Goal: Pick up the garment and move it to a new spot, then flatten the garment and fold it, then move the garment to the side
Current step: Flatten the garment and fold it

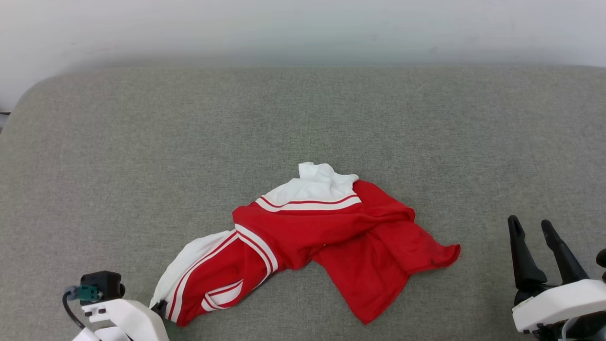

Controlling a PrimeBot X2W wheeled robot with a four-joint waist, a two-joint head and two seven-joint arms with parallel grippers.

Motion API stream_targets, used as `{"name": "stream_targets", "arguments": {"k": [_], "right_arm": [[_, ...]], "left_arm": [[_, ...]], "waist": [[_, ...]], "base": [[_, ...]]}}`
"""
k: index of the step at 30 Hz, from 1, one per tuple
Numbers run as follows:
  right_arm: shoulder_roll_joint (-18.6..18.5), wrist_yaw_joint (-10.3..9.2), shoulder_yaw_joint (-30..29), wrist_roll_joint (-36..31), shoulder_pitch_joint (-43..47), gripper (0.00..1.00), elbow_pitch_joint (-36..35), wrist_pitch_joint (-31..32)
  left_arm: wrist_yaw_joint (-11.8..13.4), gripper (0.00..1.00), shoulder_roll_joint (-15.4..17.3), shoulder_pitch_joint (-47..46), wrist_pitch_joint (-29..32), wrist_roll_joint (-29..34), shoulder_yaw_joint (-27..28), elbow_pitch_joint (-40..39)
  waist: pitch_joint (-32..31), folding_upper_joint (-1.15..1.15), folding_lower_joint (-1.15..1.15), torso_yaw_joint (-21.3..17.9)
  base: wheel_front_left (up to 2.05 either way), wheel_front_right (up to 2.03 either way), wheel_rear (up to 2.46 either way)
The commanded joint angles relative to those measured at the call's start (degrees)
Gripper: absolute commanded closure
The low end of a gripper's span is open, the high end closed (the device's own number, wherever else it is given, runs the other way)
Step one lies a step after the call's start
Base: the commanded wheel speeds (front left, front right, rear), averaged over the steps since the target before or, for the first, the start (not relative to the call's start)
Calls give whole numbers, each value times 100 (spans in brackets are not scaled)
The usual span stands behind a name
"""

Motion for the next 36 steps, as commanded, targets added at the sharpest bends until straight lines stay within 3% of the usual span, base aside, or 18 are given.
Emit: {"name": "stream_targets", "arguments": {"k": [1,5,7,20,29,36], "right_arm": [[12,-4,-21,-12,-75,0,18,-15],[11,-4,-42,-53,-145,0,48,34],[11,-4,-65,-97,-151,0,50,74],[12,-4,-201,-226,-209,0,156,419],[-107,-4,92,-152,-662,0,547,1265],[-611,-4,1074,209,-1584,0,897,2455]], "left_arm": [[-85,100,-100,62,-74,-65,-13,175],[-302,100,-396,-19,-316,-113,-114,552],[-380,0,-478,-164,-605,-35,-81,615],[-721,0,-672,-712,-3100,965,89,627],[-738,0,-1007,-719,-3508,1368,91,158],[-735,0,-1226,-725,-3539,1567,44,-91]], "waist": [[31,0,0,22],[39,0,0,54],[22,0,0,70],[-248,0,0,166],[-257,0,0,324],[-79,0,0,680]], "base": [[0,0,0],[0,0,0],[0,0,0],[0,0,0],[0,0,0],[0,0,0]]}}
